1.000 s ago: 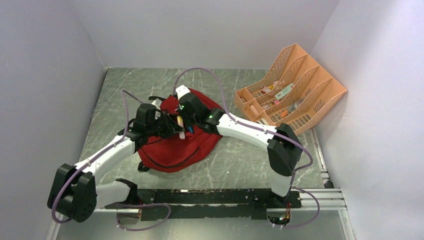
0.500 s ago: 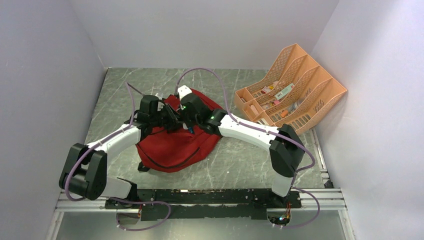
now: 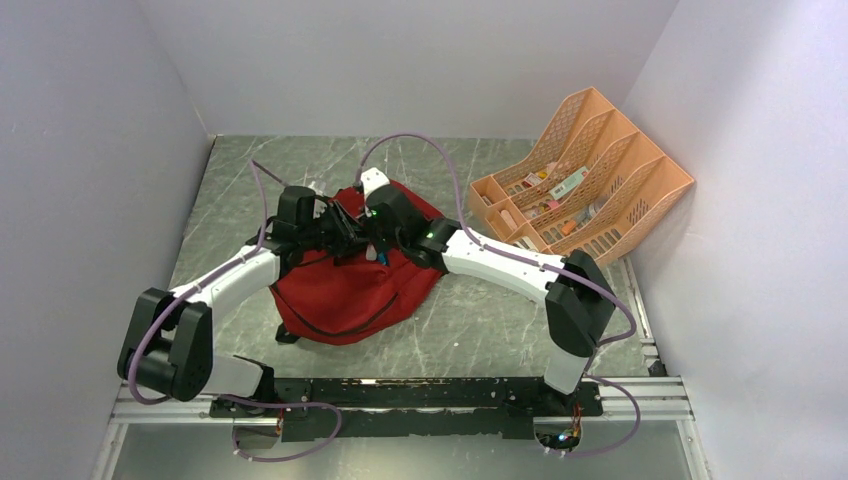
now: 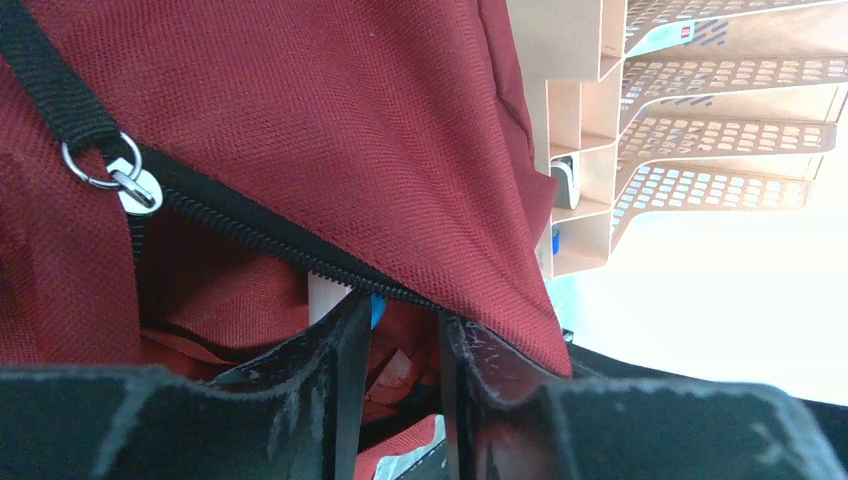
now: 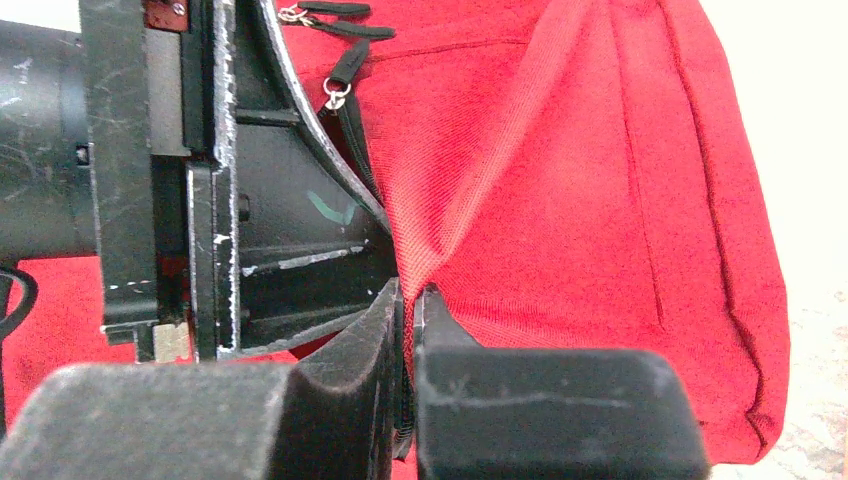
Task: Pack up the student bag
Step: Place the stationery in the student bag.
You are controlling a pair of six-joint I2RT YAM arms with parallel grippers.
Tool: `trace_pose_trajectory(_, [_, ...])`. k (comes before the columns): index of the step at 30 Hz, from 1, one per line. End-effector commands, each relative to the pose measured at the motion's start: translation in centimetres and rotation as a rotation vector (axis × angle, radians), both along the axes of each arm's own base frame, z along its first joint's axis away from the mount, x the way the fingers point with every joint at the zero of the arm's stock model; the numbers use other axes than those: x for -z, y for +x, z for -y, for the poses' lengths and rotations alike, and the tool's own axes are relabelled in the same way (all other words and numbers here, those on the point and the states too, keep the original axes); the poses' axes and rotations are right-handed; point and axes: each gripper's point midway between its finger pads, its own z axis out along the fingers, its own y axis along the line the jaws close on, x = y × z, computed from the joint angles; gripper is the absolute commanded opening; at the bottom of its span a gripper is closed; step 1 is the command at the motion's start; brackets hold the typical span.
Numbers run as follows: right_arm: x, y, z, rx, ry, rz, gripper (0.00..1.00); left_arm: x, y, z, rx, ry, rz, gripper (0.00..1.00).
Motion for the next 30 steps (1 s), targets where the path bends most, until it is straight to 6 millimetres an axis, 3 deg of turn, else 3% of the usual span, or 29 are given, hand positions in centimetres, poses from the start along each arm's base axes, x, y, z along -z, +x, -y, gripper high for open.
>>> trace_pose_trajectory(1, [-1.8,-0.8,-0.8,-0.017,0.072,0.009,0.00,-2.6,0.5,-0.1,0.001,-0.018,0.092,0.33])
trace_pose_trajectory(5, [-2.5,-0.9,-0.5,-0.004,0.075,0.003,0.00,-2.2,-0.5,-1.2,-0.013,0.030,0.096,0.29])
trace_pose_trajectory(11, [-5.7,-2.2,0.2,-0.014,0.151,-0.007,0.26,-1.5,-2.0,-3.1,-0.016,0.152,0.105,0.29])
trace_pose_trajectory(15, [-6.8,-3.4,2.5,0.022,0.173,-0.004,0.33,-0.7,-3.6,-4.5,-0.030,0.201,0.111,0.29])
trace_pose_trajectory(19, [-5.8,-3.7,7.0,0.136,0.131,-0.014,0.37,-0.6,-5.1,-5.8,-0.052,0.243,0.114,0.29])
trace_pose_trajectory(27, [0.9,-2.8,20.9,0.528,0.016,-0.182,0.42,-3.3,-5.9,-8.1,-0.123,0.312,0.190,0.31])
trace_pose_trajectory(30, [2.8,-2.7,24.7,0.616,-0.009,-0.226,0.46,-4.2,-5.7,-8.3,-0.130,0.322,0.210,0.32])
